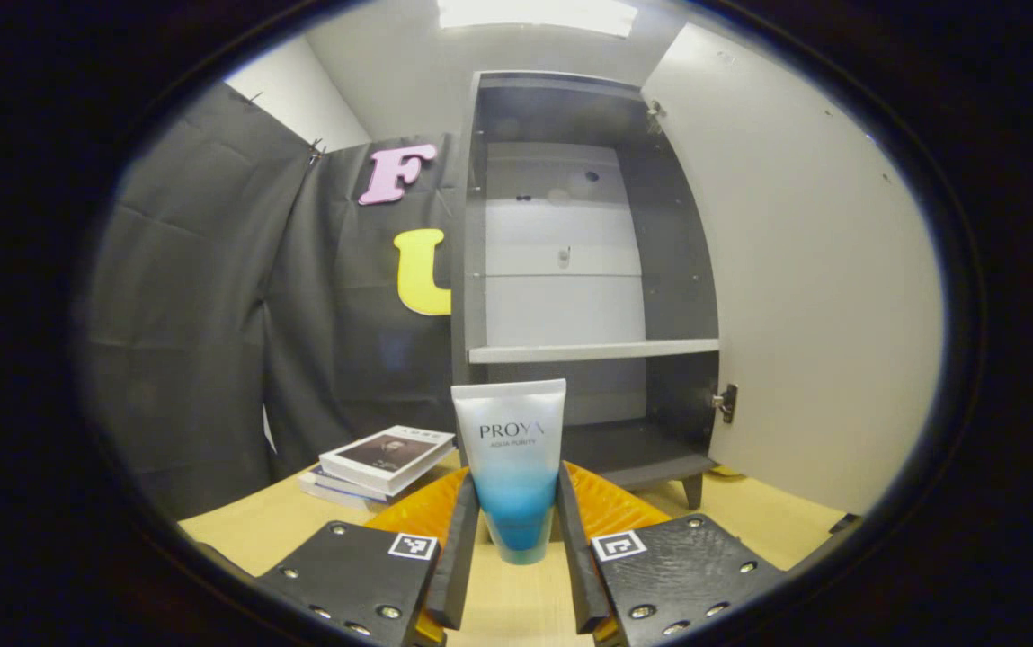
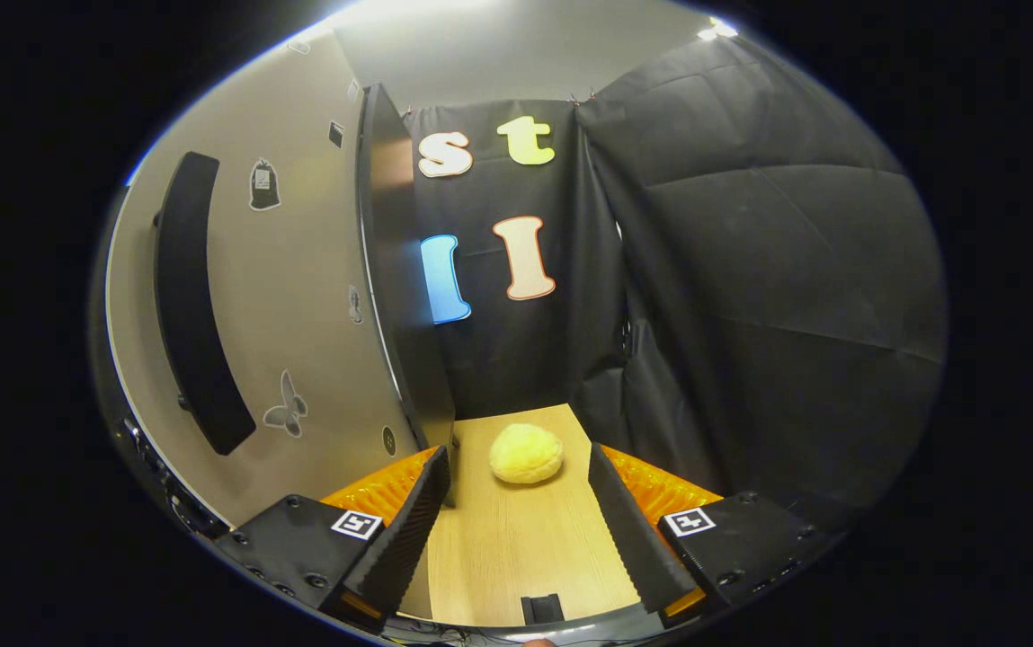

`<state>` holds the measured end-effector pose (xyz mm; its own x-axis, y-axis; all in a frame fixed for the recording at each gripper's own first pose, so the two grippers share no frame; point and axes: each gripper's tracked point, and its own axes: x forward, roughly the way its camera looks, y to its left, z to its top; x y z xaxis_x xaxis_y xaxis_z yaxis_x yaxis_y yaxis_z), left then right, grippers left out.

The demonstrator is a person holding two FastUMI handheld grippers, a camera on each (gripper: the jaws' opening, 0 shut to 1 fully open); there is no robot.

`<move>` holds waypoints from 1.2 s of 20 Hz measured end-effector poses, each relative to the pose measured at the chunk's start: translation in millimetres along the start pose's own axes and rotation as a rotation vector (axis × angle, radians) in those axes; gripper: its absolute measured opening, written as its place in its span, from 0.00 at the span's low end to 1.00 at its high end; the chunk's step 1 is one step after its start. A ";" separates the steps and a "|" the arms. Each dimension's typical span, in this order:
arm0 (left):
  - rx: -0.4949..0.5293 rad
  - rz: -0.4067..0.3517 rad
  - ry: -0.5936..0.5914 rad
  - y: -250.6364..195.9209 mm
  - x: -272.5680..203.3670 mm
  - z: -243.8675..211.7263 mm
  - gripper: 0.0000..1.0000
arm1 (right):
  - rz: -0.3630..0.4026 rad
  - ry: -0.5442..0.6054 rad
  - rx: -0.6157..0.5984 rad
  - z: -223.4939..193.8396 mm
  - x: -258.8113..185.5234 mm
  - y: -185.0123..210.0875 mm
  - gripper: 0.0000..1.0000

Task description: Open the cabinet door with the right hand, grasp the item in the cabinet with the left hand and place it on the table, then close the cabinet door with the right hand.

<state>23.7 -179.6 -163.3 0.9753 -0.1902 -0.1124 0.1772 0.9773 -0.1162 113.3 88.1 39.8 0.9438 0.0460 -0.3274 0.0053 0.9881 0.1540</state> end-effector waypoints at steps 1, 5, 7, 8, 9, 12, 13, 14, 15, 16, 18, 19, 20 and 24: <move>-0.003 -0.005 0.009 -0.3 -2.2 -9.5 0.48 | 0.002 -0.003 -0.004 0.8 0.5 0.3 0.92; 0.033 -0.015 0.059 -5.0 -15.5 -57.8 0.46 | -0.005 0.000 -0.016 -0.4 1.3 -3.9 0.92; 0.040 -0.021 0.090 -9.3 -22.4 -82.0 0.47 | 0.001 0.013 -0.005 -0.4 -0.2 -0.9 0.92; 0.042 -0.023 0.099 -11.1 -25.8 -91.7 0.47 | -0.001 0.015 -0.011 -1.2 -1.3 -2.0 0.92; 0.039 -0.026 0.111 -14.3 -28.4 -100.3 0.47 | -0.014 0.008 -0.020 1.6 -2.1 -5.8 0.92; 0.020 -0.025 0.148 -19.1 -32.1 -126.6 0.47 | -0.030 0.004 -0.015 2.5 -2.1 -10.7 0.98; 0.020 -0.023 0.164 -19.2 -32.5 -134.2 0.47 | -0.035 0.005 -0.012 2.8 -2.0 -11.8 0.98; 0.019 -0.021 0.175 -19.5 -31.9 -140.2 0.47 | -0.045 0.001 -0.009 3.4 -4.2 -14.6 0.98; 0.019 -0.019 0.182 -19.8 -31.7 -144.9 0.47 | -0.056 0.000 -0.002 3.3 -4.1 -17.2 0.98; 0.020 -0.014 0.186 -18.6 -31.6 -149.5 0.47 | -0.059 0.006 0.008 1.7 -4.9 -18.1 0.98; 0.009 -0.005 0.197 -17.7 -30.0 -158.3 0.47 | -0.066 0.025 0.016 -0.5 -4.2 -18.5 0.98; 0.000 0.000 0.204 -18.0 -28.9 -160.8 0.47 | -0.072 0.030 0.011 0.7 -3.0 -19.1 0.98; -0.006 0.003 0.213 -18.2 -29.3 -163.1 0.47 | -0.075 0.030 0.008 0.9 -5.2 -18.9 0.98; -0.005 -0.008 0.229 -20.0 -31.2 -167.2 0.49 | -0.072 0.029 -0.004 0.5 -7.4 -18.6 0.98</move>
<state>-32.3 -208.8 -322.5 0.9186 -0.2143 -0.3320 0.1833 0.9754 -0.1225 106.3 69.4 39.9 0.9311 -0.0209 -0.3642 0.0715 0.9895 0.1258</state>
